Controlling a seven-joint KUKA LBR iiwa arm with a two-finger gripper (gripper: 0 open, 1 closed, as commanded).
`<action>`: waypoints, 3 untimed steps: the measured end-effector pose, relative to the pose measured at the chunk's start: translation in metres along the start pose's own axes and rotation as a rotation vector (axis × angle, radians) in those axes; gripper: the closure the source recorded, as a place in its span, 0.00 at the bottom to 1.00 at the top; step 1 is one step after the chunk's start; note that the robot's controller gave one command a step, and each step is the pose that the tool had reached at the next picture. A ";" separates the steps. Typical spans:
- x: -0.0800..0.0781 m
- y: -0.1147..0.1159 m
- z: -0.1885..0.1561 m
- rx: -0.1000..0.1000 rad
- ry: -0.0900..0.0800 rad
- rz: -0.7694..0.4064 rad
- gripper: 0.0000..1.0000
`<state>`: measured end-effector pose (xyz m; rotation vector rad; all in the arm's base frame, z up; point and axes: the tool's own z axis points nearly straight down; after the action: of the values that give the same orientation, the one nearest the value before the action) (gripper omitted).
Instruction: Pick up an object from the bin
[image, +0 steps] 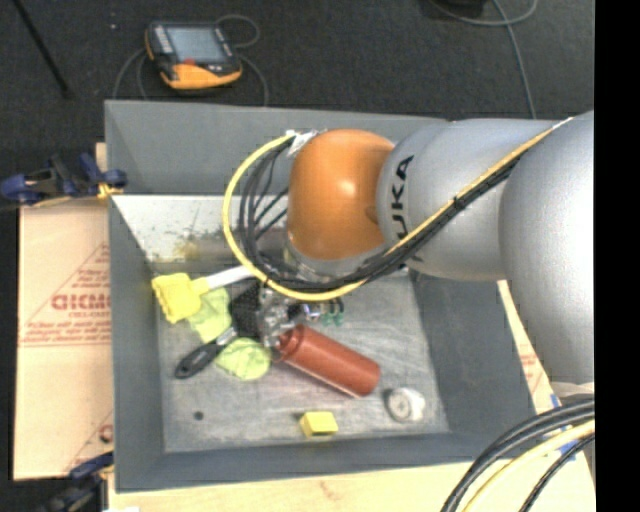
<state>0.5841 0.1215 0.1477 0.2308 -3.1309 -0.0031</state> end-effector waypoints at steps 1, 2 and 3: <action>-0.006 -0.001 -0.012 0.000 -0.011 0.010 1.00; -0.004 -0.002 -0.008 0.000 -0.005 0.011 1.00; -0.014 -0.010 -0.045 0.003 -0.005 -0.065 1.00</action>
Offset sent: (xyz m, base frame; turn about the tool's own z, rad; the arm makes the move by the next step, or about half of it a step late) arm -0.0009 -0.0015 0.0650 0.0051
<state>0.5995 0.1134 0.1924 0.3333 -3.1268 0.0017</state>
